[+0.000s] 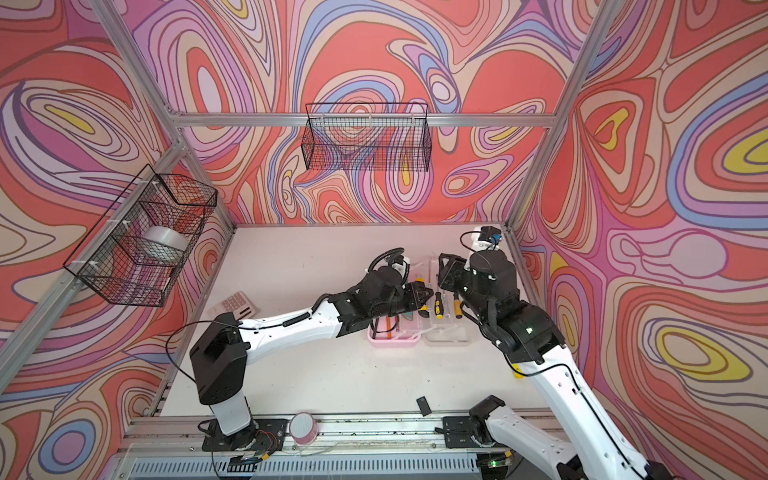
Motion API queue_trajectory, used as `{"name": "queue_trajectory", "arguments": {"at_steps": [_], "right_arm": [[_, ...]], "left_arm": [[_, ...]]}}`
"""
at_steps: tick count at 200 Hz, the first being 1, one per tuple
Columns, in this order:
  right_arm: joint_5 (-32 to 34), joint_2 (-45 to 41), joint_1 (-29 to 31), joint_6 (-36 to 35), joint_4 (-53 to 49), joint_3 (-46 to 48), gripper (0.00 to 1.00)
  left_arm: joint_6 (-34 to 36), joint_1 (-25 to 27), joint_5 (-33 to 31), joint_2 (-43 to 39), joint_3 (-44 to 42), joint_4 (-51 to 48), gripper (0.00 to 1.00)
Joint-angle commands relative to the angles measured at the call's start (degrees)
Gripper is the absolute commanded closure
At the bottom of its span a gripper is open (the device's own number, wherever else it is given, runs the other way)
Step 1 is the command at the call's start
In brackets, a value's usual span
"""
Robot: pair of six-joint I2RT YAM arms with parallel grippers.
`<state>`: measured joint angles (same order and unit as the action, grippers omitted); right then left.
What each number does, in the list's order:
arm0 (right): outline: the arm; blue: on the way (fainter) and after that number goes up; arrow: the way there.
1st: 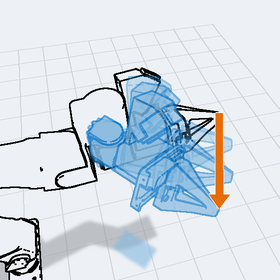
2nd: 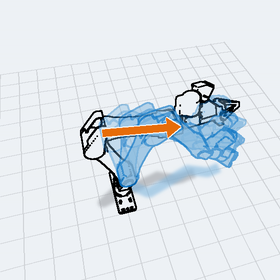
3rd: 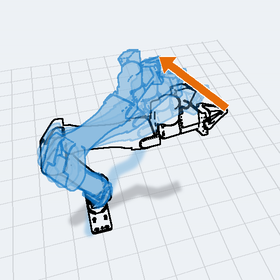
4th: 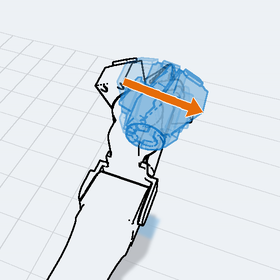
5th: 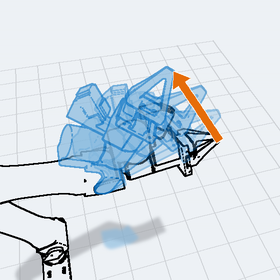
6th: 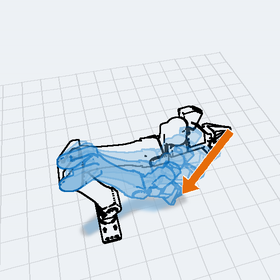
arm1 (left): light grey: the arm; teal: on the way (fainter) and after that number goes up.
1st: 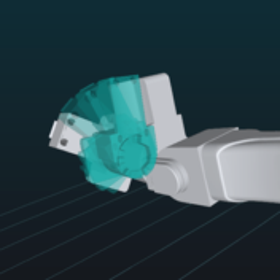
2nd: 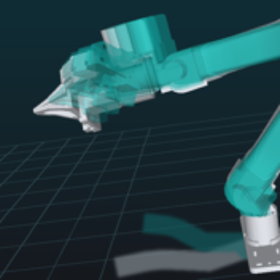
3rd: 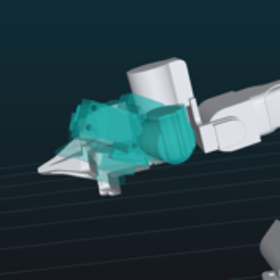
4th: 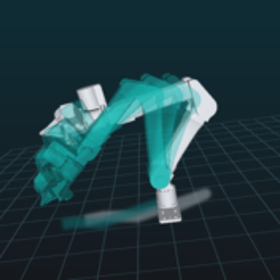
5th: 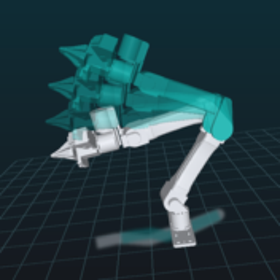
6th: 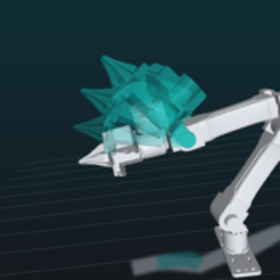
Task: Pack the tool kit
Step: 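Lift the clear screwdriver over the box while the right arm swings aside, then lower the clear screwdriver into the box beside the other screwdrivers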
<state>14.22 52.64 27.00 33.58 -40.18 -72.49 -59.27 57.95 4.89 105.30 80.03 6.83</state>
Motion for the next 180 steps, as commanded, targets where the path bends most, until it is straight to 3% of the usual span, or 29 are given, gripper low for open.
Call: {"name": "queue_trajectory", "arguments": {"at_steps": [1, 126, 180], "right_arm": [[1.0, -0.9, -0.2, -0.4, -1.1, -2.2, 0.58], [0.9, -4.3, -0.2, -1.8, -3.1, -2.1, 0.58], [0.5, -3.8, -0.2, -2.4, -2.3, -1.3, 0.58]], "left_arm": [[-3.1, 1.2, -1.2, 3.4, 3.3, 3.4, 1.0], [-5.6, 2.6, -1.1, 16.5, 17.5, -0.8, 1.0], [-6.2, 2.7, -2.0, 18.4, 18.6, -2.7, 1.0]]}}
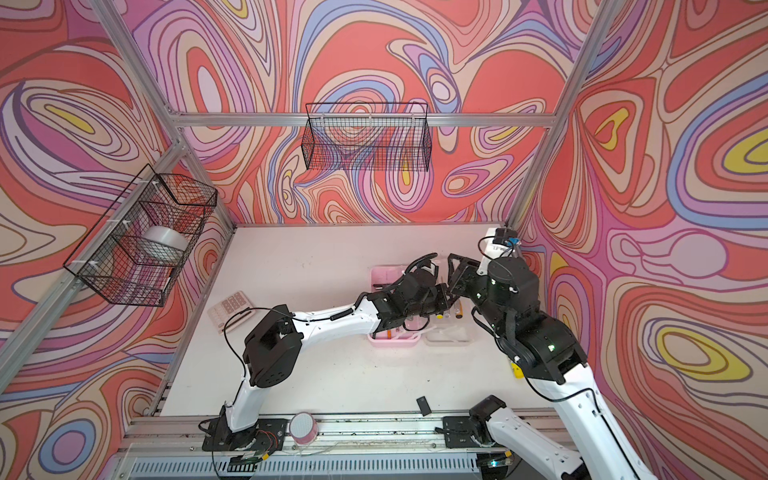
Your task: Pack the tool kit
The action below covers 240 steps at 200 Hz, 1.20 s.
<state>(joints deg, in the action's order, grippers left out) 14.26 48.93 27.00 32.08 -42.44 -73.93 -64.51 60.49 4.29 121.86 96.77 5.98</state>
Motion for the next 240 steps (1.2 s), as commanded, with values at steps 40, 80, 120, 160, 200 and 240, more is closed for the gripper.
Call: {"name": "queue_trajectory", "arguments": {"at_steps": [40, 80, 120, 160, 200, 240], "right_arm": [[-0.2, 0.1, -0.3, -0.8, 0.6, 1.5, 0.58], [0.1, -0.7, -0.3, -0.5, 0.5, 2.1, 0.57], [0.1, -0.8, -0.2, -0.6, 0.3, 2.2, 0.57], [1.6, 0.4, -0.3, -3.3, -0.6, 0.4, 0.56], [-0.5, -0.1, -0.3, -6.0, -0.3, 6.1, 0.55], [-5.4, -4.6, -0.3, 0.6, -0.1, 15.8, 0.56]], "left_arm": [[-0.5, 0.1, -1.7, 2.5, 2.9, -3.8, 0.88], [-0.1, 0.1, -2.1, 2.5, 3.2, -5.4, 0.65], [3.8, -0.1, -2.9, 1.1, 5.0, -7.7, 0.59], [9.0, -2.1, -1.2, -4.6, 4.2, -8.6, 0.51], [19.7, -6.1, -4.0, -16.0, -1.9, -17.8, 0.43], [29.8, -15.5, -8.4, -18.0, -1.4, -34.0, 0.46]]}}
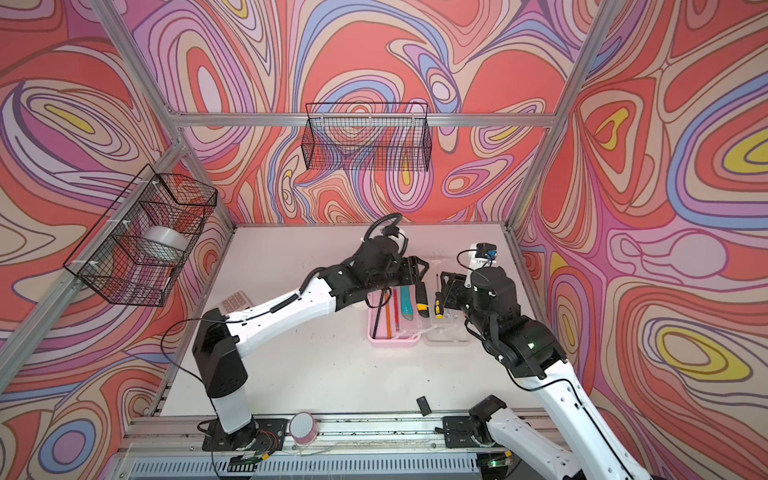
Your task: Pack the tool kit
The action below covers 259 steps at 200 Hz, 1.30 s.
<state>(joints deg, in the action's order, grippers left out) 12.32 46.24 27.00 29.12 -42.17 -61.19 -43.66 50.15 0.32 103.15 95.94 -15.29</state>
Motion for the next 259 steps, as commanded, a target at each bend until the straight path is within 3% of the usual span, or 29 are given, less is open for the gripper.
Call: {"name": "queue_trajectory", "arguments": {"at_steps": [1, 25, 101, 191, 259], "right_arm": [[-3.5, -2.0, -0.3, 3.7, -0.4, 3.2, 0.56], [-3.4, -2.2, -0.3, 5.2, -1.4, 3.6, 0.56], [-4.7, 1.2, -0.2, 7.0, -2.0, 4.0, 0.56], [-3.6, 4.2, -0.3, 5.0, -1.0, 2.4, 0.58], [-4.3, 5.4, -0.3, 5.3, 0.0, 3.2, 0.59]], "left_arm": [[9.2, -5.3, -4.9, 0.8, -0.7, -12.9, 0.47], [14.7, -8.3, -10.9, 3.7, -0.7, -15.9, 0.48], [17.7, -14.3, -10.1, 13.5, 3.4, -14.0, 0.51], [15.2, -14.8, -0.6, 17.2, 1.6, -11.1, 0.56], [14.2, -14.6, 0.0, 21.0, 2.0, -11.5, 0.69]]}}
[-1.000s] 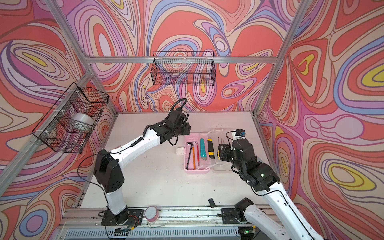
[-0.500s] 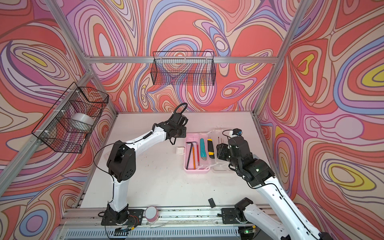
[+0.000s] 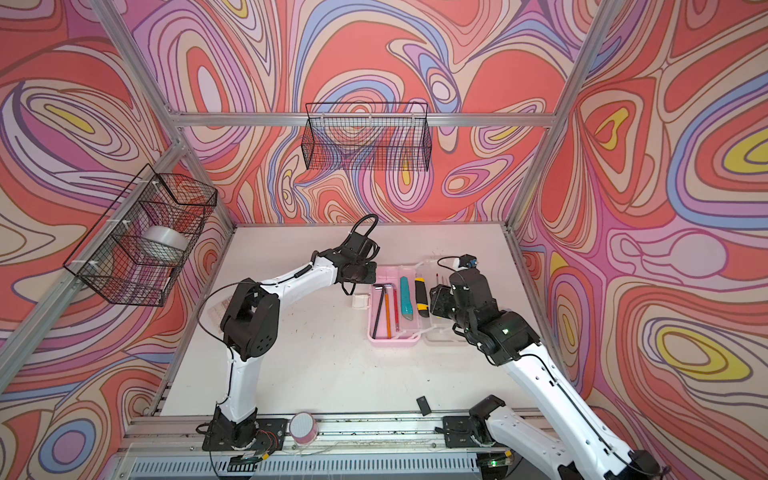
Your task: Pack the tool kit
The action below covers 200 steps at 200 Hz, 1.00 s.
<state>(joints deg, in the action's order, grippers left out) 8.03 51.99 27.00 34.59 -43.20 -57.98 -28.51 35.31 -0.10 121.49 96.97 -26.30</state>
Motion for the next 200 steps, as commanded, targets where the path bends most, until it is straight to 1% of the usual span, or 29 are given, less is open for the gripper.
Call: {"name": "queue_trajectory", "arguments": {"at_steps": [1, 19, 38, 82, 131, 163, 183, 200], "right_arm": [[0.0, -0.4, -0.3, -0.2, 1.0, 0.1, 0.59], [-0.2, -0.5, -0.3, 0.4, 1.7, 0.9, 0.59], [-0.3, -0.4, -0.3, 0.7, 2.2, 1.3, 0.59], [0.2, 0.0, -0.2, 0.2, 1.9, 1.1, 0.59], [2.2, 1.3, -0.2, -0.8, 2.2, 2.5, 0.59], [3.0, 0.7, -0.6, -0.7, 2.2, 3.5, 0.58], [2.6, 0.4, -1.8, -0.1, 2.0, 4.1, 0.58], [0.0, -0.8, -3.7, -0.3, 3.1, 5.7, 0.58]], "left_arm": [[-1.0, 0.2, 0.4, 2.7, 1.0, -0.5, 0.7], [-1.6, 0.2, -0.1, 3.3, 1.4, 0.1, 0.74], [-2.2, 0.1, -1.2, 4.3, 2.5, -0.6, 0.81], [-3.7, 0.0, -4.9, 4.1, 2.9, -1.8, 1.0], [-6.3, -1.7, -8.5, 1.7, 0.0, -2.1, 1.0], [-8.5, -4.6, -10.0, -1.4, -4.5, -1.1, 1.0], [-9.2, -6.6, -10.0, -3.8, -8.2, 0.6, 1.0], [-8.4, -8.1, -9.3, -5.5, -10.7, 2.3, 1.0]]}}
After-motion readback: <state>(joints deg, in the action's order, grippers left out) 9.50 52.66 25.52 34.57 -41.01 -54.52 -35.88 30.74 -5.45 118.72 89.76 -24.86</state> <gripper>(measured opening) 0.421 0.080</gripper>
